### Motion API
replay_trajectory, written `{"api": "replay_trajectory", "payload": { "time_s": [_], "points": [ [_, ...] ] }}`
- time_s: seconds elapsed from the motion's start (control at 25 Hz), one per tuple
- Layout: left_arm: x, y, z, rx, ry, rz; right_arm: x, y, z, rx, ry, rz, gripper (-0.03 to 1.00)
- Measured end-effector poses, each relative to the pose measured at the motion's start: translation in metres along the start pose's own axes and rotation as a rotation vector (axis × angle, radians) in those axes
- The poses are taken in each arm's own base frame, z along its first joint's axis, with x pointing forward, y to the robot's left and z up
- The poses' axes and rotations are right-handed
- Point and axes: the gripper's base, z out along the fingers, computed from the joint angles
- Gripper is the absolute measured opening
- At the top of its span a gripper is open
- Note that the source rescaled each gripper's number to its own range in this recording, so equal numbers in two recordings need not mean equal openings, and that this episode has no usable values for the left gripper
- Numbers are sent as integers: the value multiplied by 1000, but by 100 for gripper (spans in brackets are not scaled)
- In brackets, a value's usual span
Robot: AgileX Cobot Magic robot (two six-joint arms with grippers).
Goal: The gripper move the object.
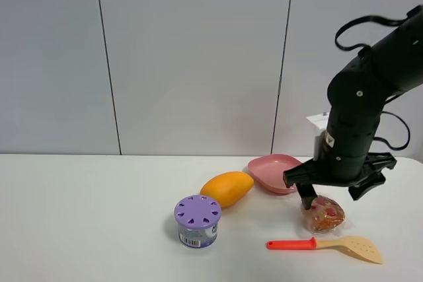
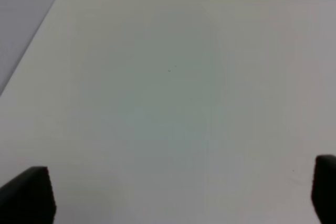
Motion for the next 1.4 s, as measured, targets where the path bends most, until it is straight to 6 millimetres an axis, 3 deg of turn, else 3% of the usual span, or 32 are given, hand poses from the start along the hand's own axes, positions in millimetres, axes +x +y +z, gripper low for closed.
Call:
{"api": "replay_trajectory", "payload": {
  "time_s": [0.4, 0.8, 1.0, 1.12, 1.24, 1.4],
  "points": [
    [0, 0, 0, 0, 0, 0, 7, -18, -114, -173, -136, -220, 51],
    [0, 0, 0, 0, 0, 0, 37, -34, -178, -315, -154, -299, 51],
    [0, 0, 0, 0, 0, 0, 52, -52, -228, -357, -389, -276, 51],
    [0, 0, 0, 0, 0, 0, 72, -67, -259, -356, -602, -257, 51],
    [0, 0, 0, 0, 0, 0, 100, -79, -268, -347, -777, -233, 55],
    [0, 0, 0, 0, 0, 0, 140, -88, -256, -364, -852, -176, 57]
  ]
}}
